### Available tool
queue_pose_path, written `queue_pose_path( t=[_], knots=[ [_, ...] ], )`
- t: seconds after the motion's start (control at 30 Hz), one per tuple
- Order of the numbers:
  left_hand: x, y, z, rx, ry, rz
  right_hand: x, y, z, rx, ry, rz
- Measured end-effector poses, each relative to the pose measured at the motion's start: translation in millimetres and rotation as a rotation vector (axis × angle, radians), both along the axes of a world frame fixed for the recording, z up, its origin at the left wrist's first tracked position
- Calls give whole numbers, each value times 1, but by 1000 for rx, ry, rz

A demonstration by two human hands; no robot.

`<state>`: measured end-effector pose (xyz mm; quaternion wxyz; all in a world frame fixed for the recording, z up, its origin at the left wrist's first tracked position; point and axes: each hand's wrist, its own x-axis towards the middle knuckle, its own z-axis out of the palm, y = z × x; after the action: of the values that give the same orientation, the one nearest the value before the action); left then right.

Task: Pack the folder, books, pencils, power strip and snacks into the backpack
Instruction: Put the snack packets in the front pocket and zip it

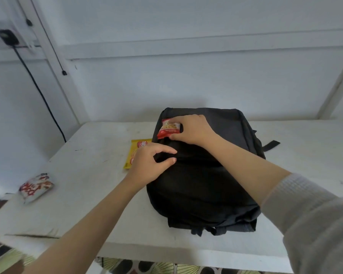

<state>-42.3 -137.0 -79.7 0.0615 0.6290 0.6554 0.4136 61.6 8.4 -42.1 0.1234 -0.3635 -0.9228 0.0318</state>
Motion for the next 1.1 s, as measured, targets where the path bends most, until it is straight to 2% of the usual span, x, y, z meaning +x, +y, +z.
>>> queue_pose_path(
  t=[0.1, 0.2, 0.3, 0.43, 0.53, 0.6, 0.67, 0.8, 0.93, 1.03, 1.1],
  knots=[
    [-4, 4, 3, -54, -31, -28, 9, 0, 0, 36, 118, 5],
    [-8, 12, 3, -96, 12, -27, 29, -6, 7, -153, 402, -18],
    [-9, 17, 5, -110, -45, -15, 55, -19, 15, -298, 608, -22],
    [-6, 21, 13, -35, -130, -16, 89, -46, 17, -341, 736, 7],
    [-3, 28, 24, 50, -124, 31, 108, -74, 9, -330, 804, 140],
    [-1, 33, 32, 107, -111, 55, 117, -91, 1, -261, 783, 250],
    [0, 37, 39, 170, -122, 61, 121, -101, -9, -137, 649, 283],
    [3, 39, 43, 272, -128, 90, 115, -108, -22, 38, 330, 65],
    [5, 35, 42, 301, -145, 97, 97, -107, -23, 60, 330, -136],
    [5, 32, 42, 294, -128, 98, 84, -103, -26, 87, 308, -128],
    [4, 31, 43, 291, -105, 102, 78, -101, -29, 34, 317, -106]
  ],
)
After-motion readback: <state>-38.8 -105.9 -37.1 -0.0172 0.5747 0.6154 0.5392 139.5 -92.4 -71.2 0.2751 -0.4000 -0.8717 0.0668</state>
